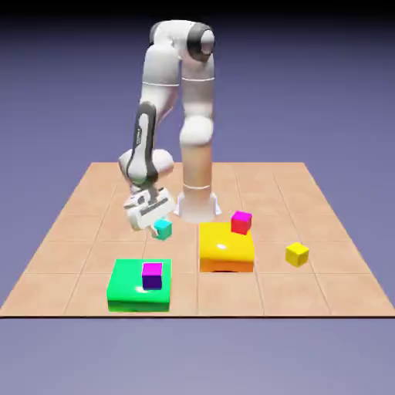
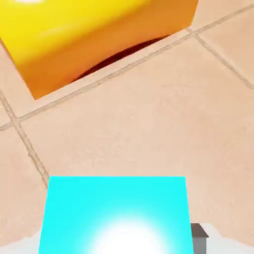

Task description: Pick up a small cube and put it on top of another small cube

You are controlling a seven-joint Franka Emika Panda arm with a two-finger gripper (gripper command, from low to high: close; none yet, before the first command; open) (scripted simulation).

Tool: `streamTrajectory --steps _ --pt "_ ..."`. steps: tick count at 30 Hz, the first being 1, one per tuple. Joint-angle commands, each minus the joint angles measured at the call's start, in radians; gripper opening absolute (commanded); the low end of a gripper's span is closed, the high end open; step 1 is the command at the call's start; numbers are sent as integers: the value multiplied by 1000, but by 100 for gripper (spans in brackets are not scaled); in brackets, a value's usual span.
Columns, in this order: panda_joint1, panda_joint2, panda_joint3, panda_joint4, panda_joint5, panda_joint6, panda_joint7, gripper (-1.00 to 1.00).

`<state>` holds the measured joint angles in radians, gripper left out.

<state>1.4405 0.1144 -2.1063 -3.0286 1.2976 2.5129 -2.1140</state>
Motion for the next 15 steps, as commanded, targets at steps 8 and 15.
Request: streamTrajectory --steps 8,15 --pt "-26 249 43 -5 -43 -246 109 -100" --pt "178 103 167 197 -200 -199 358 -100"
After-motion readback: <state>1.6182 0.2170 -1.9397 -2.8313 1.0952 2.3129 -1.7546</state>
